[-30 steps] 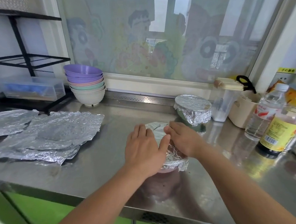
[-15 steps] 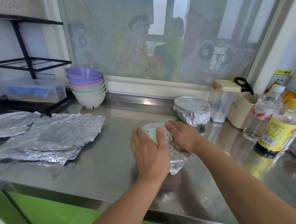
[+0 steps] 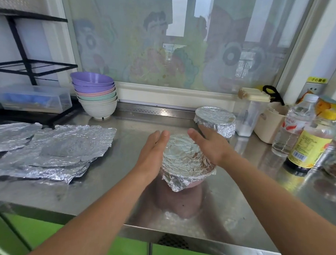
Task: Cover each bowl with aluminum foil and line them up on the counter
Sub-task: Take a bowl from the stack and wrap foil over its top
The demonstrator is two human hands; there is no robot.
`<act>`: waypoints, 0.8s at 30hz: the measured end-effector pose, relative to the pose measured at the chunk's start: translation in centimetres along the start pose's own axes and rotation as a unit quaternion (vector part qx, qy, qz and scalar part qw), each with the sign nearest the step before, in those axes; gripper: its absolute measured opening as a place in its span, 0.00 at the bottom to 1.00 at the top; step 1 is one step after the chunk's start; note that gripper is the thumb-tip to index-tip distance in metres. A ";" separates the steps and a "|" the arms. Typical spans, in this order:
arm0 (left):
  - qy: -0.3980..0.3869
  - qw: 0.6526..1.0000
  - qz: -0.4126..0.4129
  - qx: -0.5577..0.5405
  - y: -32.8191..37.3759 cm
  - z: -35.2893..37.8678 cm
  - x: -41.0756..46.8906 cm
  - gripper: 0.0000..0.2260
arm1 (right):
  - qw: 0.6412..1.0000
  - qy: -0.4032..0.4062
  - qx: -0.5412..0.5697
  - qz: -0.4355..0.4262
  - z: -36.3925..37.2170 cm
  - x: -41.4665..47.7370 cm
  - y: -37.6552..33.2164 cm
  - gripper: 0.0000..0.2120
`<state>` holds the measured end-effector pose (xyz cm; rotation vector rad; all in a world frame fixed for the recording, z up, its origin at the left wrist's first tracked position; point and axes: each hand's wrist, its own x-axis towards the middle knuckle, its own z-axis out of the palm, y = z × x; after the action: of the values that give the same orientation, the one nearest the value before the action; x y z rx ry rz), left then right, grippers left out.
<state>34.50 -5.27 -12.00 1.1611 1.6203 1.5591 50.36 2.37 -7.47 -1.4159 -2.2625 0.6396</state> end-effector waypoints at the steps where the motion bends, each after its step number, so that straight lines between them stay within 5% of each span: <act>1: 0.005 1.000 -0.011 -0.026 0.1 0.3 -0.1 0.40 | 0.999 -0.020 0.040 -0.006 -0.1 0.0 -0.1 0.36; 7: 0.078 0.984 -0.094 -0.126 -0.5 1.9 0.8 0.09 | 0.993 0.001 0.118 0.018 0.7 -0.5 0.4 0.29; 14: 0.067 0.979 -0.128 -0.145 0.0 1.5 1.5 0.11 | 0.958 0.023 0.256 0.128 0.8 0.8 1.3 0.22; 17: 0.128 0.985 -0.095 -0.062 0.1 0.6 0.1 0.22 | 0.962 0.017 0.259 0.083 -0.3 1.0 1.5 0.34; 20: 0.131 0.991 -0.011 0.028 0.2 1.9 -3.9 0.30 | 0.965 -0.012 0.259 0.044 0.2 0.6 1.6 0.30; 24: 0.125 0.991 -0.007 0.044 0.3 4.5 -4.8 0.26 | 0.979 0.032 0.199 0.039 1.0 -1.1 1.0 0.27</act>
<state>40.56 -7.50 -12.94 1.0269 1.8712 1.6944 50.97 1.54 -8.93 -1.3062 -1.8983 0.9929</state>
